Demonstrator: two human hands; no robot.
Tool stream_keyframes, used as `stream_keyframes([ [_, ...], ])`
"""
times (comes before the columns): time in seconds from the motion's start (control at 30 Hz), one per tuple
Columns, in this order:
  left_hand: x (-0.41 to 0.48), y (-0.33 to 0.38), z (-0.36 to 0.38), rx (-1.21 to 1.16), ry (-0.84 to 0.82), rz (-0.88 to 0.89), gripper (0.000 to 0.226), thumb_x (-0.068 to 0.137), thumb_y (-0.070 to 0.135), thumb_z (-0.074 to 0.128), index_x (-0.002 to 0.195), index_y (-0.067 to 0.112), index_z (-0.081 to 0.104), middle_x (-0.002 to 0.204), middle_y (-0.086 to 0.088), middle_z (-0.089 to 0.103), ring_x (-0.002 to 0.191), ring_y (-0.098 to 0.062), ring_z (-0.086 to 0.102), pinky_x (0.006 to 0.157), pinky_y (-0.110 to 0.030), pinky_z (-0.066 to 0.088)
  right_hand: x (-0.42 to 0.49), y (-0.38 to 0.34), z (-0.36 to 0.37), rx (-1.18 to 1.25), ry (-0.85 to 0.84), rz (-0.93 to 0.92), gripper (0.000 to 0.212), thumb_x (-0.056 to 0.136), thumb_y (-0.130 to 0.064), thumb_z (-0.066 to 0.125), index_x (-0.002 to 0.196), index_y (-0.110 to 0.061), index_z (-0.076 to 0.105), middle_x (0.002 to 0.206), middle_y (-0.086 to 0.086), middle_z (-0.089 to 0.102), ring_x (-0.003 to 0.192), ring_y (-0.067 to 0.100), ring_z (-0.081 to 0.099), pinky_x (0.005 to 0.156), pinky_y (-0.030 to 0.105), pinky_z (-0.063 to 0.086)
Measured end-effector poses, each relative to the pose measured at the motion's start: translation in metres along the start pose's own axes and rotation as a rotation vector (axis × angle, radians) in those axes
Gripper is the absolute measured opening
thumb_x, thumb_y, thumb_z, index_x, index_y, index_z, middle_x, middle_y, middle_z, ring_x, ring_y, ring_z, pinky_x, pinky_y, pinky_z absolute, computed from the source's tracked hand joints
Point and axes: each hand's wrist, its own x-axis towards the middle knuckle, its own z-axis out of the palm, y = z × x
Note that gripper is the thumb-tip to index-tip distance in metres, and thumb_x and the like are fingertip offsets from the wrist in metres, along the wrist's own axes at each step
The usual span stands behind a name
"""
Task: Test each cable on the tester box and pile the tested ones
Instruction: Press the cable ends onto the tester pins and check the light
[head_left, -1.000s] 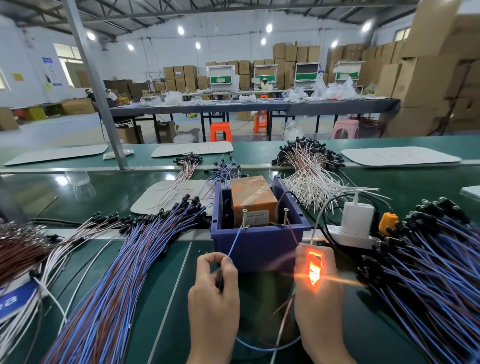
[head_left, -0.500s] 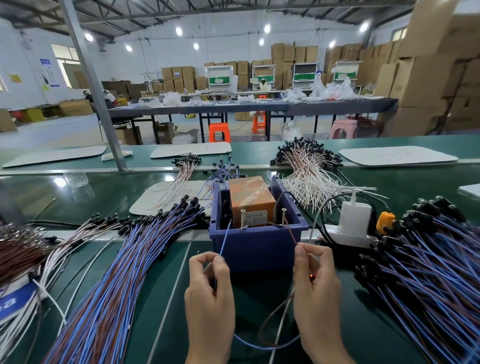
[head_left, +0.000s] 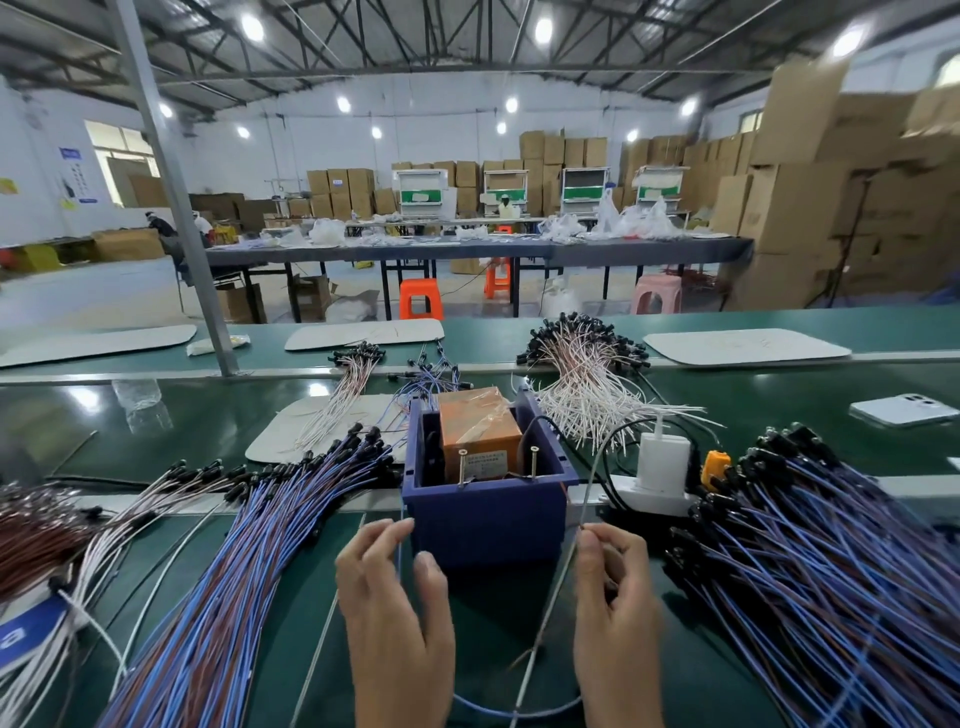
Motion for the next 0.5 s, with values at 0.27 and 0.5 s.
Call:
stream_keyframes([
  [0.27,-0.032,0.054,-0.006,0.046,-0.246,0.518,0.014,0.086,0.024,0.058,0.098,0.031,0.059,0.092,0.009,0.062,0.081,-0.009,0.055,0.073,-0.026,0.046,-0.005,-0.039,-0.023,0.110,-0.004,0.141,0.008,0.098,-0.029,0.062,0.092,-0.028,0.067,0.073,-0.012,0.067,0.056,0.002,0.055,0.052,0.010,0.043],
  [0.5,-0.023,0.106,-0.009,0.113,-0.459,0.548,0.025,0.094,0.044,0.055,0.108,0.028,0.068,0.106,0.008,0.061,0.088,-0.008,0.059,0.076,-0.024,0.047,0.017,-0.089,-0.049,0.713,0.018,0.629,0.032,0.100,-0.028,0.058,0.073,-0.014,0.050,0.058,-0.001,0.039,0.053,0.013,0.035,0.055,0.026,0.033],
])
